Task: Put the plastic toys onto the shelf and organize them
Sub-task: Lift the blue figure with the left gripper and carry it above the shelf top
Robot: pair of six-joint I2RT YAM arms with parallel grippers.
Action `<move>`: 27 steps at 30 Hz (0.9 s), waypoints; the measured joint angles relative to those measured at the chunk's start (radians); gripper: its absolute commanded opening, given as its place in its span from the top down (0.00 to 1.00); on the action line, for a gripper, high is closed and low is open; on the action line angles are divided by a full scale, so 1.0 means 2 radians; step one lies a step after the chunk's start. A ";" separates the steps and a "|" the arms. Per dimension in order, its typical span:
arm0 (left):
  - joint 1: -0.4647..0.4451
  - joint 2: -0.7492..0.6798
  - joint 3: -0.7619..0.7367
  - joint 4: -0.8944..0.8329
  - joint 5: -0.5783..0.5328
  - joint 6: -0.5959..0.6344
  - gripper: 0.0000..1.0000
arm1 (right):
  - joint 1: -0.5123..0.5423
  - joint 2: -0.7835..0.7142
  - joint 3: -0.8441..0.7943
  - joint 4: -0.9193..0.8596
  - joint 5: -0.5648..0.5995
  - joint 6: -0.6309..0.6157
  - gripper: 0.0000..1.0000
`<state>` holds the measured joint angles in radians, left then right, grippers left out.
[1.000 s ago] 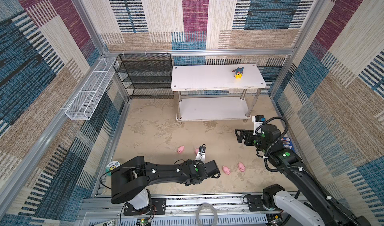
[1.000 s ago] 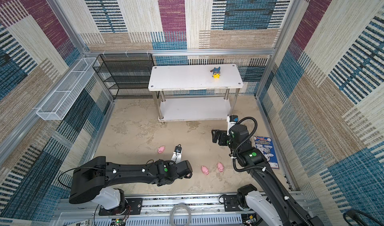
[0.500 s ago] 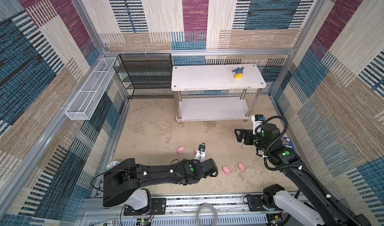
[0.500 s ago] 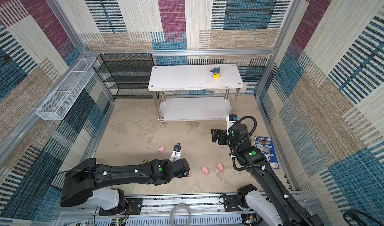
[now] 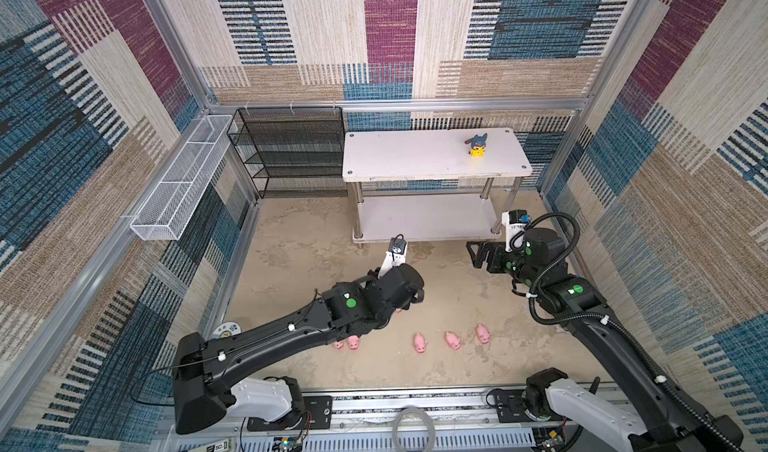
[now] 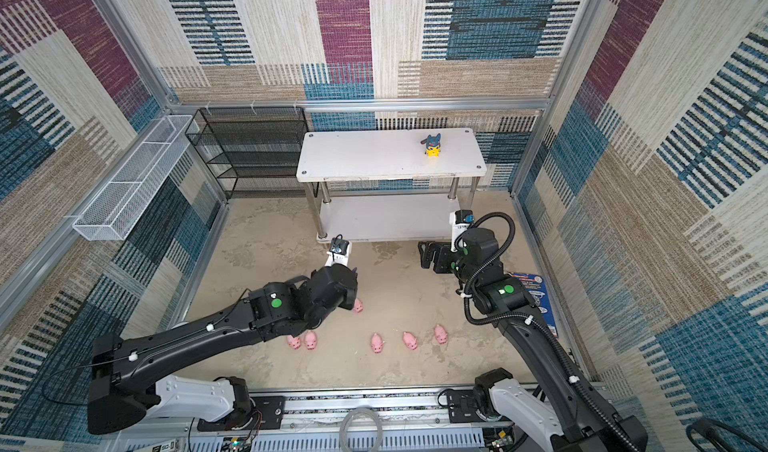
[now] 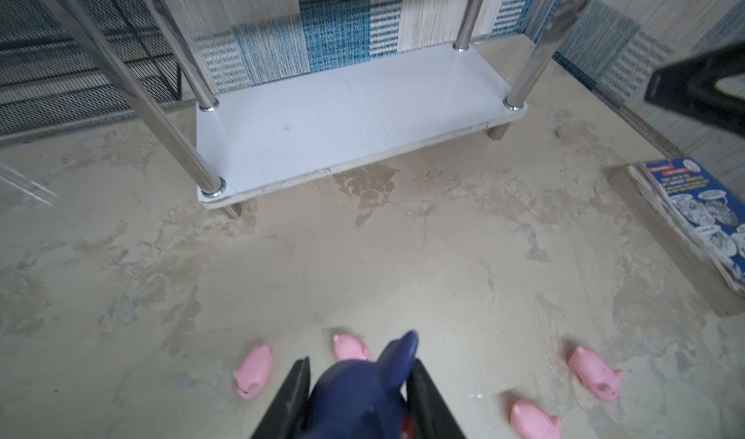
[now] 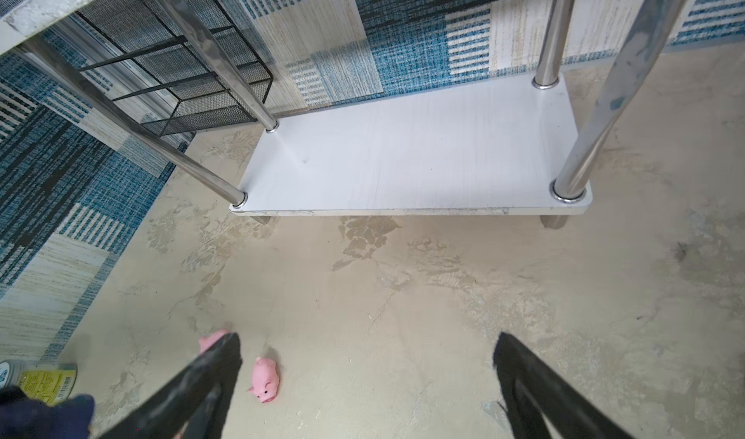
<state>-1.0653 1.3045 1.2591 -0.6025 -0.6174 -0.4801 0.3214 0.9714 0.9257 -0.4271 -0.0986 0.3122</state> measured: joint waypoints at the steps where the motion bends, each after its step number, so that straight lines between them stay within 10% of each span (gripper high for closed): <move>1: 0.013 0.001 0.021 -0.001 0.000 0.016 0.85 | 0.001 0.007 0.008 0.000 -0.004 0.000 0.00; 27: 0.172 0.309 0.591 -0.111 0.078 0.237 0.86 | 0.018 0.103 0.174 -0.030 -0.014 -0.032 0.00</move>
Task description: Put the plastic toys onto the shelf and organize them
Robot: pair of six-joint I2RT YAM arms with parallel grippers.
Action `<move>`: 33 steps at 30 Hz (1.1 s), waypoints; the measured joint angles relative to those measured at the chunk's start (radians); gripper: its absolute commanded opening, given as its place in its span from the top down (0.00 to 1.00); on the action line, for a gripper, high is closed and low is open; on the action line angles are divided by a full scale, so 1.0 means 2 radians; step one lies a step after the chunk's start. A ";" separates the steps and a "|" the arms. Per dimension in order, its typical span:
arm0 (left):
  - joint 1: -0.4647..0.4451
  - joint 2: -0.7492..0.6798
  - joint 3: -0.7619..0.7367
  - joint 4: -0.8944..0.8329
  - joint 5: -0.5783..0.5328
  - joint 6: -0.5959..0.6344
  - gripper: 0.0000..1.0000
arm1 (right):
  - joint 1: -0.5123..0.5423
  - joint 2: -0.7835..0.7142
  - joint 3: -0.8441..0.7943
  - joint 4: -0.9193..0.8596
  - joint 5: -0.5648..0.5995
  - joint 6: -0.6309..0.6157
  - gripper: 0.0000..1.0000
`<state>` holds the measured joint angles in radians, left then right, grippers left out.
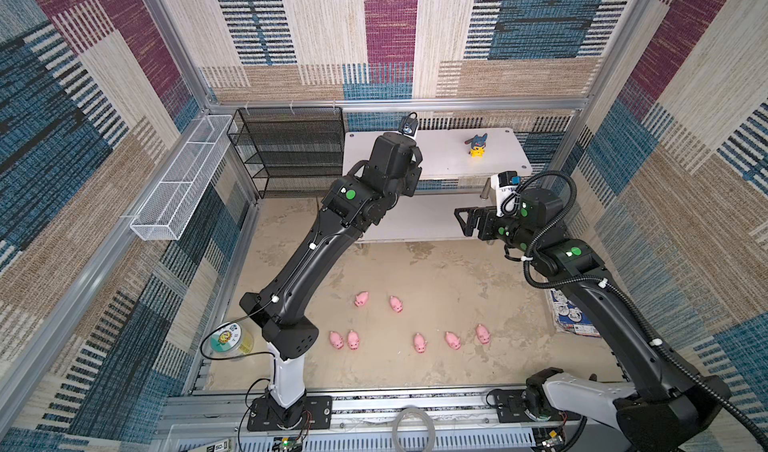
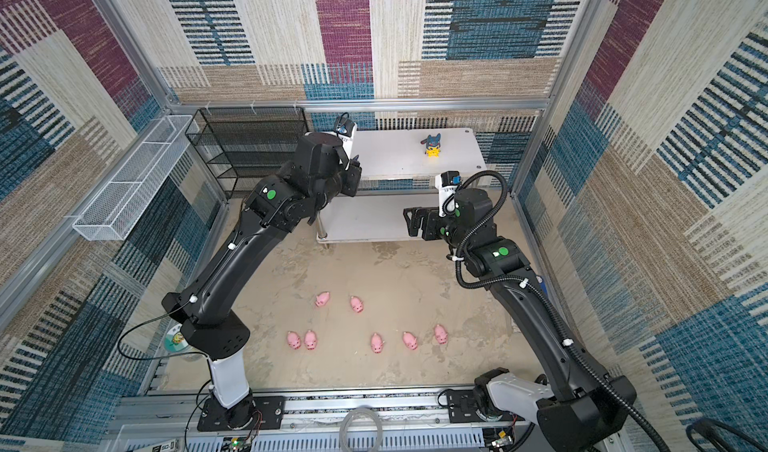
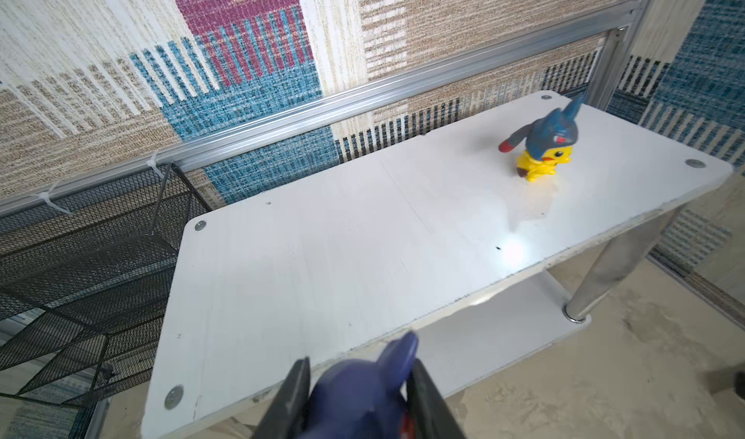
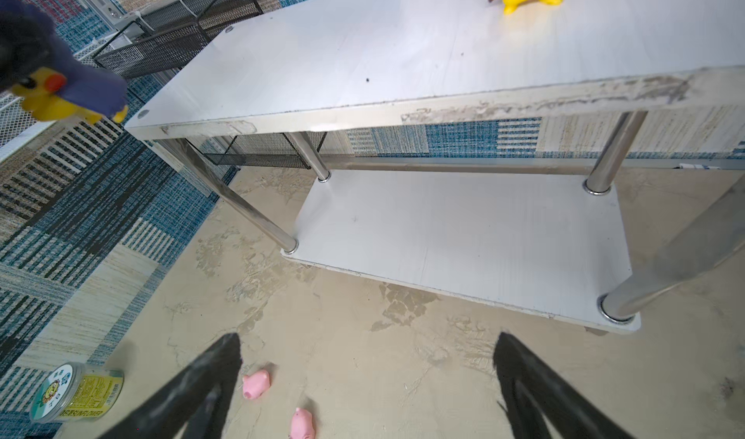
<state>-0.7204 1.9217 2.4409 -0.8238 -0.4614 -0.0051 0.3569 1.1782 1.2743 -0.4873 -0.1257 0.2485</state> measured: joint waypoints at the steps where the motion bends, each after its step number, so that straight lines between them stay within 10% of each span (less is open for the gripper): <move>1: 0.006 0.006 0.007 -0.001 0.001 0.000 0.86 | 0.000 0.000 0.000 0.000 0.003 0.000 0.00; 33: 0.090 0.085 0.037 0.077 0.090 0.002 0.83 | 0.000 0.046 -0.022 0.008 0.030 -0.013 0.00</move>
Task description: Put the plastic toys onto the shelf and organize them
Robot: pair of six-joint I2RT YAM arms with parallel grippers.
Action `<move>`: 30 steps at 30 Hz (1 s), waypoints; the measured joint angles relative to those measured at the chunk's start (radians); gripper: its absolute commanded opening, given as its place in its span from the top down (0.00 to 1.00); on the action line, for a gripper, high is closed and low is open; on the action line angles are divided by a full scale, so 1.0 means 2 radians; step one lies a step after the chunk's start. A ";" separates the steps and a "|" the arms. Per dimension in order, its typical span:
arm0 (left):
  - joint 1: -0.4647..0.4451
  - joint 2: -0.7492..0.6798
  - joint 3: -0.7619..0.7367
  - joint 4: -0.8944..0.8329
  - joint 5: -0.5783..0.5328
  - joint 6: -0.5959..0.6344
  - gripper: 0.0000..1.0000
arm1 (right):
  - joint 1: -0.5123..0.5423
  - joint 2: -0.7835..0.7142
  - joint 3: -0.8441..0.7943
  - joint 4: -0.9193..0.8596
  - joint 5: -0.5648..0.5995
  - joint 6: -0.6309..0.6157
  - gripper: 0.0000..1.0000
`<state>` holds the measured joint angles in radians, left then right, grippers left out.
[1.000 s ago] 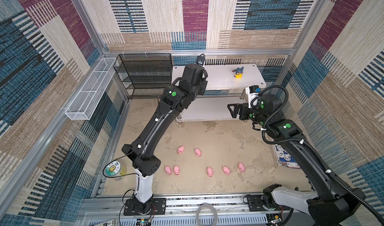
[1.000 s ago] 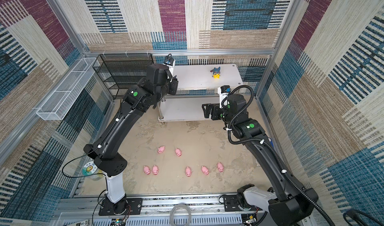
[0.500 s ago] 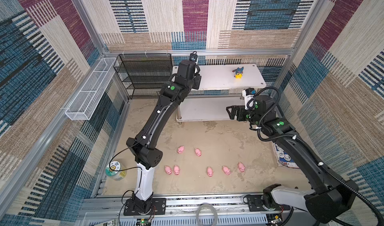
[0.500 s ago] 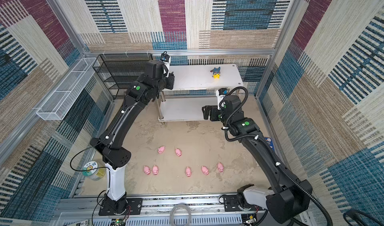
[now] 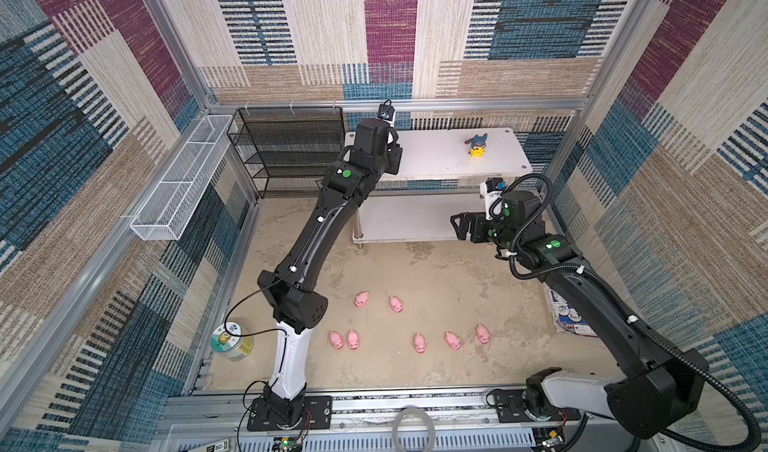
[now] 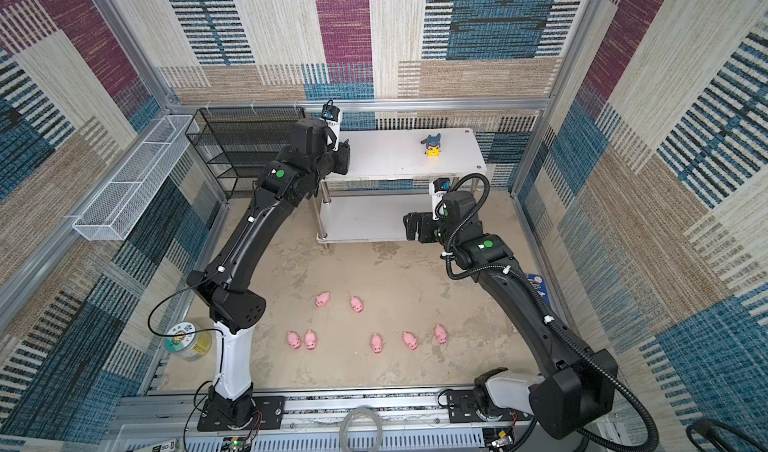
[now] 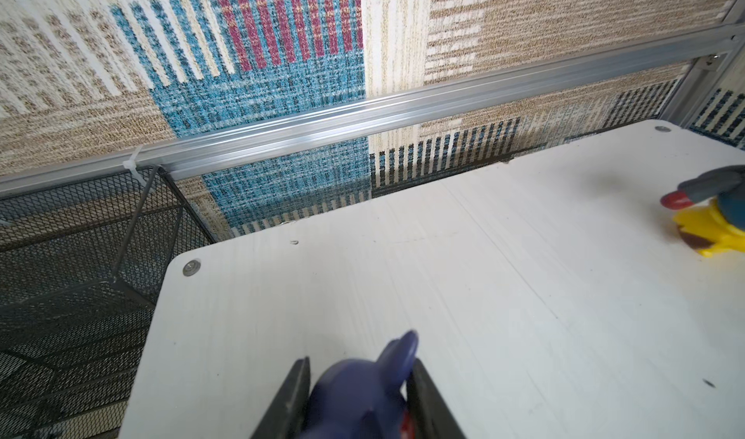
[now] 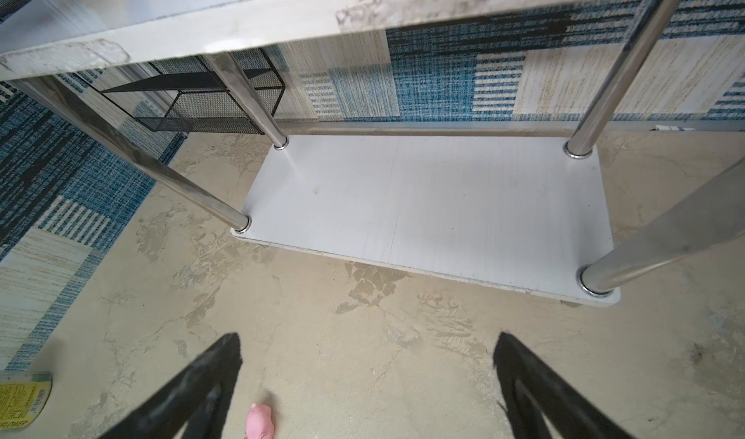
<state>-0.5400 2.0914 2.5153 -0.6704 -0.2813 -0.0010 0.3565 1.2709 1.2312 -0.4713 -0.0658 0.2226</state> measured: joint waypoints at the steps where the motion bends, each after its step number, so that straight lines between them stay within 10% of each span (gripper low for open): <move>1: 0.000 0.001 0.000 0.000 0.000 0.000 0.82 | 0.000 0.000 0.000 0.001 0.004 -0.001 0.00; 30: 0.000 0.006 0.001 0.010 -0.001 0.006 0.74 | 0.000 0.007 0.003 0.002 0.009 -0.001 0.00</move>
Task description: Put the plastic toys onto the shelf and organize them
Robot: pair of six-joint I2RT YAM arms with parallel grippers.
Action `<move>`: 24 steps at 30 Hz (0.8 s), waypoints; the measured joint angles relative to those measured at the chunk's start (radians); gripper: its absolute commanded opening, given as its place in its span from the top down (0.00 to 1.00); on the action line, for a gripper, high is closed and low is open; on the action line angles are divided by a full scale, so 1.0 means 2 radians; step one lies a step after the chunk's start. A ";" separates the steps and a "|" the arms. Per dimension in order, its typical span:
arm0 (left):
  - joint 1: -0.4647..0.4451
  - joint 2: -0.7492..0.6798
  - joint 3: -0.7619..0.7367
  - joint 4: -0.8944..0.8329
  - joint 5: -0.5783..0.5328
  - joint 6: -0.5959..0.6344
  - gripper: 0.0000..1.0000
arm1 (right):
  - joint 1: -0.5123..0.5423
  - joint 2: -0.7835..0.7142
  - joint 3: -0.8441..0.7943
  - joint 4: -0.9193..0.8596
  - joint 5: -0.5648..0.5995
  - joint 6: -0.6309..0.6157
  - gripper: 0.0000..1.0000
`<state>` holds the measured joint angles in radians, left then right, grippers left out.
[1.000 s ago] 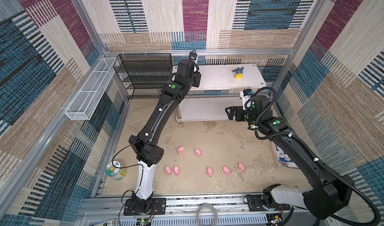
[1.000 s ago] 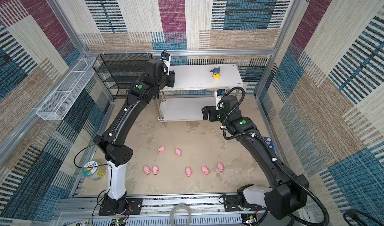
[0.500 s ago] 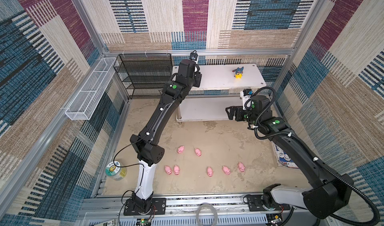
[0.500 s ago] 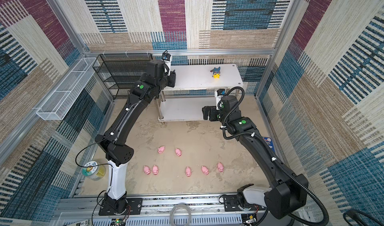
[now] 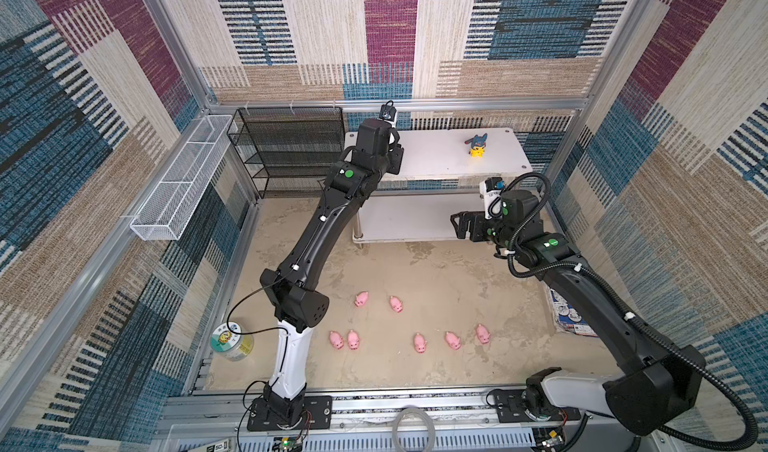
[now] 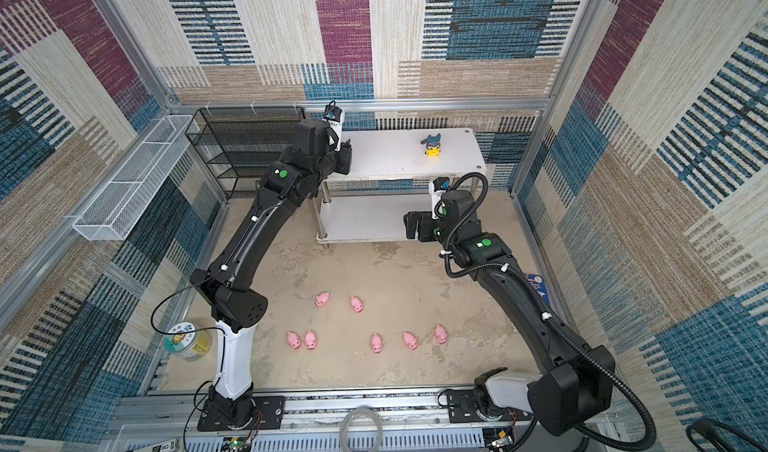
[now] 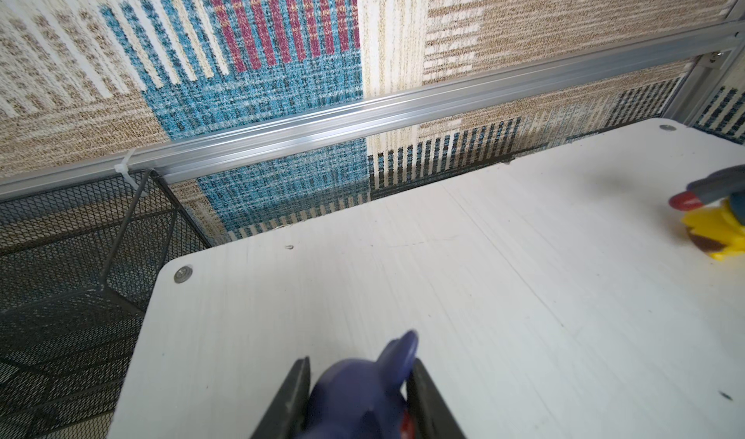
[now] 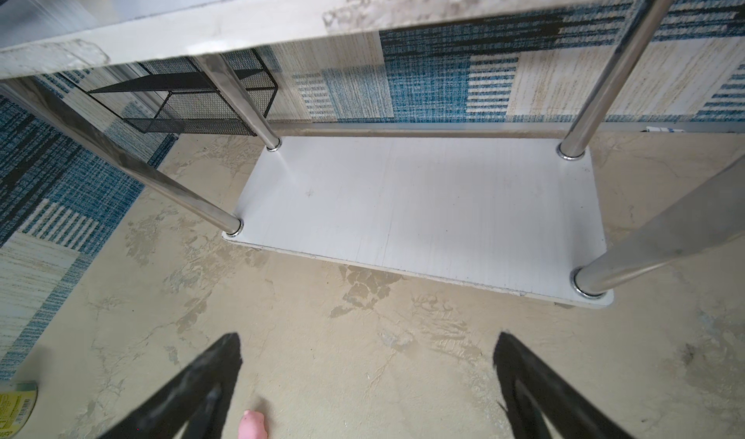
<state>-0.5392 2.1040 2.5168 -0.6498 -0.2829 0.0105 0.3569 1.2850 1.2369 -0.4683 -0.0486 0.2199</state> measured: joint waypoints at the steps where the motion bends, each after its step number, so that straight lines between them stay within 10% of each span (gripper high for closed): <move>1: 0.000 0.000 0.000 0.000 0.000 0.000 0.74 | 0.000 0.000 0.000 0.000 0.000 0.000 0.00; 24: 0.001 0.000 -0.004 0.004 -0.002 0.006 0.67 | 0.000 0.004 0.001 0.000 0.000 0.000 0.00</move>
<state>-0.5381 2.1040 2.5092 -0.6415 -0.2859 0.0219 0.3569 1.2938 1.2388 -0.4679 -0.0494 0.2203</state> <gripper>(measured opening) 0.387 0.999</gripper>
